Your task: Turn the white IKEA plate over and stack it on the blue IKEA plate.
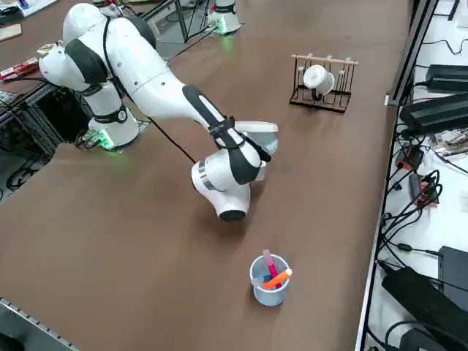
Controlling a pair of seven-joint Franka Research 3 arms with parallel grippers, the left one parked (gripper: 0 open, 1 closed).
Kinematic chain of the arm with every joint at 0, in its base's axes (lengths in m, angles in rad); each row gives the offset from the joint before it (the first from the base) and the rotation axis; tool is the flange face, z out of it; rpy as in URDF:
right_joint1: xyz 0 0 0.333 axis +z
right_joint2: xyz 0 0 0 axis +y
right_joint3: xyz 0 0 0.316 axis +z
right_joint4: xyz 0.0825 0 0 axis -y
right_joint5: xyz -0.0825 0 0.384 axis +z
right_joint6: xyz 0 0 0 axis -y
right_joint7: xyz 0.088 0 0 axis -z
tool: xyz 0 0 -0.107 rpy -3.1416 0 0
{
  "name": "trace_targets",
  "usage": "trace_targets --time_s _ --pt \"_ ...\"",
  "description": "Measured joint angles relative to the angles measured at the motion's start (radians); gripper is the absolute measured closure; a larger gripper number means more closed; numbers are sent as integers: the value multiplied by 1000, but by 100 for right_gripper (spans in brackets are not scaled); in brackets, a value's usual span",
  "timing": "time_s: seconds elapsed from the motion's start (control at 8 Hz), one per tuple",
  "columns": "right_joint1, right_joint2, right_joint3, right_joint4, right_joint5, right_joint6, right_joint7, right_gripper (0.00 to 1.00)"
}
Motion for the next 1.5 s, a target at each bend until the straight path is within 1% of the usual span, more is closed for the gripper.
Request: trace_targets --time_s 0.25,0.5,0.62,0.75,0.88,1.0,1.25,1.5 --pt "-2 -1 -5 36 -44 91 -11 21" --pt "0 -1 -3 58 -108 225 -69 19" --pt "0 -2 -3 104 -173 278 -93 16" --pt "-1 -7 -4 183 -253 306 -100 14" --pt "-3 -19 -4 267 -325 309 -100 8" --pt "-5 -38 -5 324 -376 308 -98 1" --pt "6 -82 -4 364 -470 307 -44 0" --pt "52 -130 -3 354 -580 316 118 0"
